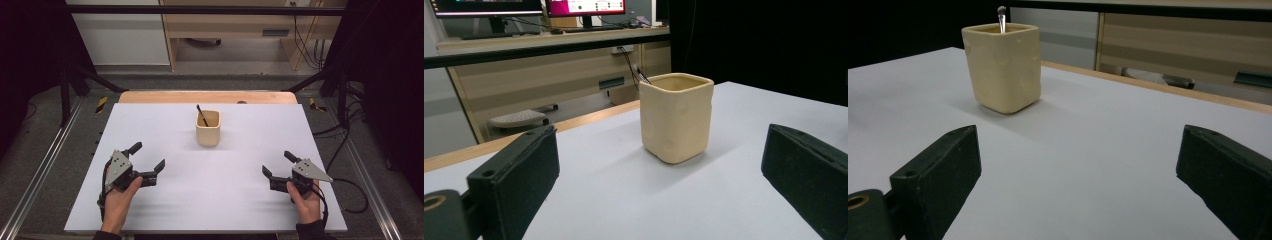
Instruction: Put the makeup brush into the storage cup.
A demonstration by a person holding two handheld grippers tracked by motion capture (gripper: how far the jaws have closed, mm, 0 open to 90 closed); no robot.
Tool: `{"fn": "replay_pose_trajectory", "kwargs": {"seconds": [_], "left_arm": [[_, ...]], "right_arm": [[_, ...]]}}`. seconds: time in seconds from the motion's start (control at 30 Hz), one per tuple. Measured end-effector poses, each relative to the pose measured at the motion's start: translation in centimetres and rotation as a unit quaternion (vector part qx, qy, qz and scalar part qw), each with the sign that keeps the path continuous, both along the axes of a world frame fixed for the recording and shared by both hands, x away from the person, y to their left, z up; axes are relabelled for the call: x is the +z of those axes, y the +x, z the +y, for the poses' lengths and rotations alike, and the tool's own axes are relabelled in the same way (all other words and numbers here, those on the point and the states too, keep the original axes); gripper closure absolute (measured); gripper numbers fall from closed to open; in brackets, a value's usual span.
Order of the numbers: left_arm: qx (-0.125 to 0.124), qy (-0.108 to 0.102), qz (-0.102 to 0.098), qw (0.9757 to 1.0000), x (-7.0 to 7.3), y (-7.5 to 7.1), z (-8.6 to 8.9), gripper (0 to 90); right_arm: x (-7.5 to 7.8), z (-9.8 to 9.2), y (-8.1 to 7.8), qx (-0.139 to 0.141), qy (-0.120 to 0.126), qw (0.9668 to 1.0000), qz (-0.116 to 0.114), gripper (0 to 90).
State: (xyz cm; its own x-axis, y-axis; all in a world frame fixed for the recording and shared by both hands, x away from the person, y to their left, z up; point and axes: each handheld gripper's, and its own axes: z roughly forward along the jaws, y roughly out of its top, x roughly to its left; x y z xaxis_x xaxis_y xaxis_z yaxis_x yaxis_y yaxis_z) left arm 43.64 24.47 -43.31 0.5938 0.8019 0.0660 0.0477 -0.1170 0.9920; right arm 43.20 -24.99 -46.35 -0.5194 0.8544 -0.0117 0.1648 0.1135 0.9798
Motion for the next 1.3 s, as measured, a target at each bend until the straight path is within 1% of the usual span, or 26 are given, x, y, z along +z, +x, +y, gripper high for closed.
{"fn": "replay_pose_trajectory", "kwargs": {"seconds": [0.1, 0.2, 0.27, 0.37, 0.5, 0.6, 0.7, 0.77, 0.83, 0.97, 1.07, 1.13, 1.23, 1.3], "left_arm": [[0.002, 0.008, -0.001, 1.0000, 0.0, -0.2, 0.5, 1.9], [0.005, 0.010, -0.001, 0.9999, -0.1, -0.4, 0.8, 1.8], [0.005, 0.015, -0.001, 0.9999, -0.2, -0.5, 1.1, 1.6], [0.006, 0.018, -0.006, 0.9998, -0.2, -0.7, 1.7, 1.2], [0.014, 0.012, -0.009, 0.9998, -0.2, -0.8, 2.5, 1.1], [0.021, 0.013, -0.014, 0.9996, -0.2, -0.8, 3.4, 1.1], [0.033, 0.004, -0.016, 0.9993, -0.2, -1.0, 4.4, 1.1], [0.036, -0.001, -0.016, 0.9992, -0.3, -1.1, 4.9, 1.2], [0.042, 0.005, -0.019, 0.9989, -0.3, -1.4, 5.2, 1.1], [0.044, -0.002, -0.020, 0.9988, -0.5, -1.7, 5.8, 1.1], [0.048, -0.007, -0.020, 0.9986, -0.6, -1.9, 6.3, 1.1], [0.050, -0.009, -0.020, 0.9985, -0.7, -2.1, 6.7, 1.1], [0.046, -0.008, -0.018, 0.9988, -0.8, -2.2, 7.1, 1.1], [0.045, -0.006, -0.019, 0.9988, -0.9, -2.2, 7.3, 1.1]], "right_arm": [[0.1, -0.2, -0.1, -0.003, 0.000, 1.0000, -0.009, 4.4], [0.1, -0.4, -0.3, -0.004, -0.001, 0.9999, -0.016, 4.5], [0.2, -0.5, -0.4, -0.004, -0.002, 0.9999, -0.016, 4.7], [0.2, -0.6, -0.4, -0.005, -0.002, 0.9998, -0.017, 4.7], [0.2, -0.8, -0.4, -0.006, 0.000, 0.9998, -0.016, 4.5], [0.4, -1.0, -0.6, -0.009, -0.003, 0.9998, -0.019, 4.5], [0.5, -1.2, -0.7, -0.010, 0.004, 0.9998, -0.018, 4.0], [0.6, -1.4, -0.8, -0.012, 0.005, 0.9997, -0.020, 3.8], [0.6, -1.6, -0.9, -0.013, 0.003, 0.9997, -0.023, 3.7], [0.6, -2.0, -1.0, -0.020, 0.004, 0.9996, -0.020, 3.7], [0.5, -2.3, -1.0, -0.025, 0.002, 0.9993, -0.027, 3.8], [0.5, -2.4, -1.0, -0.028, 0.002, 0.9992, -0.028, 3.9], [0.4, -2.6, -0.9, -0.030, 0.001, 0.9991, -0.031, 4.0], [0.4, -2.7, -0.9, -0.031, 0.004, 0.9991, -0.029, 3.9]]}}
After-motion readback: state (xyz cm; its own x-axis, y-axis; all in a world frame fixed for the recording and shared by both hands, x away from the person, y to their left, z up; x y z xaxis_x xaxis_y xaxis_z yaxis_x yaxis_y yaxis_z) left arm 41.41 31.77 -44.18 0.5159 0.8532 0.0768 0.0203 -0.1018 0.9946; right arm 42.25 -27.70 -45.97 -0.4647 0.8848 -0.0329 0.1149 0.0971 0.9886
